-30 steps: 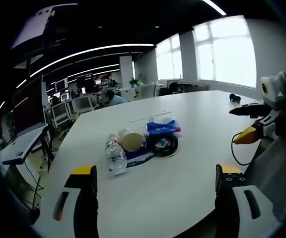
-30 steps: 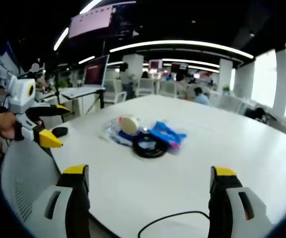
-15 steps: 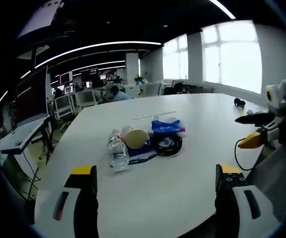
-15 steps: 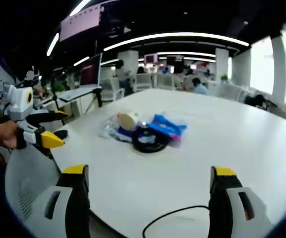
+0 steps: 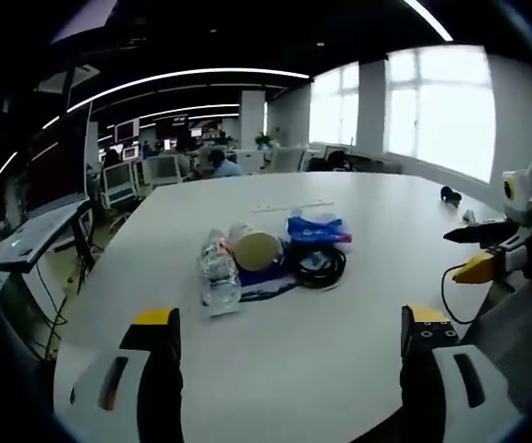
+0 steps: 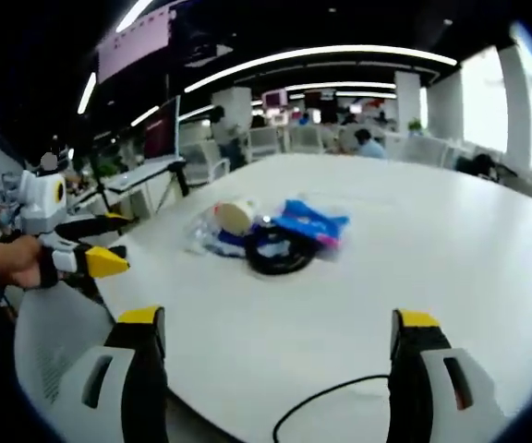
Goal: Arrange the tabletop items into an orderly group along one side of the table until the central work area is clear of visible clutter.
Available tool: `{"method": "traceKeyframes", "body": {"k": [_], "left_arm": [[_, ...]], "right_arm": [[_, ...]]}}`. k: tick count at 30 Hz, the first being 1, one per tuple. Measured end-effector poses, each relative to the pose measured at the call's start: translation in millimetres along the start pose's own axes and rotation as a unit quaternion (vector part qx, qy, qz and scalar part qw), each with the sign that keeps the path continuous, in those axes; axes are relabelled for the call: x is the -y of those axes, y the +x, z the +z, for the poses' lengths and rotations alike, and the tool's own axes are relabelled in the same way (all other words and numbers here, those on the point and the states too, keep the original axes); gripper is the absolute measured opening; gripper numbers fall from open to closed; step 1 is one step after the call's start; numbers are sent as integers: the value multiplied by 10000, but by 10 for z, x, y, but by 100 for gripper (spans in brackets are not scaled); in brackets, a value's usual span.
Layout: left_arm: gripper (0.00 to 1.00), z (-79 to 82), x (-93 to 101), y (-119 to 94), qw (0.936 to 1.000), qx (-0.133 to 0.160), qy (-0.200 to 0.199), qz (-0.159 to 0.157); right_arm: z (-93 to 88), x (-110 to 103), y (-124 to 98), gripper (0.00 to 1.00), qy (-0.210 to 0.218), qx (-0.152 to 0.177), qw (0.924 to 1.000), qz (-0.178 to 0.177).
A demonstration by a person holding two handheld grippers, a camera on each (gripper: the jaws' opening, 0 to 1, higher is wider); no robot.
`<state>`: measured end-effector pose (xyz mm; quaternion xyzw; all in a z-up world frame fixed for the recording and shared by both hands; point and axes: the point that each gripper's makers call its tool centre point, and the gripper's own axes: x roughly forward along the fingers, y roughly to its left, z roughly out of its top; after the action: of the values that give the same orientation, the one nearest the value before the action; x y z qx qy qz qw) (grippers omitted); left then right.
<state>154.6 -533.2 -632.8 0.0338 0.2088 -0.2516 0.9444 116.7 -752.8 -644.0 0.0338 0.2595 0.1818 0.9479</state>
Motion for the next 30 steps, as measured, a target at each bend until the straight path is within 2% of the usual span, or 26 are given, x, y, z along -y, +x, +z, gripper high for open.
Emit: {"method": "traceKeyframes", "body": {"k": [7,10,16,20,25,30], "left_arm": [[99,10,-234,126,9997,-10,-174,144],[99,28,-356,211,9998,-83,-10,188],[99,129,-590,415,9996,-67,49,278],[99,123,-644,545,9995,-144,104,270],[99,84,-649,710,9996,-225,-11,182],[99,-5,-646,855,9992,-392,-2,102]], "right_arm": [[0,54,-20,100,109,10,9999,-82],[13,32,-9,99,53,14,10000,-51],[32,19,-14,99,-4,76,10000,-40],[44,62,-33,99,21,107,9999,-119],[63,115,-54,98,64,150,9996,-249],[73,162,-77,98,97,175,9991,-365]]}}
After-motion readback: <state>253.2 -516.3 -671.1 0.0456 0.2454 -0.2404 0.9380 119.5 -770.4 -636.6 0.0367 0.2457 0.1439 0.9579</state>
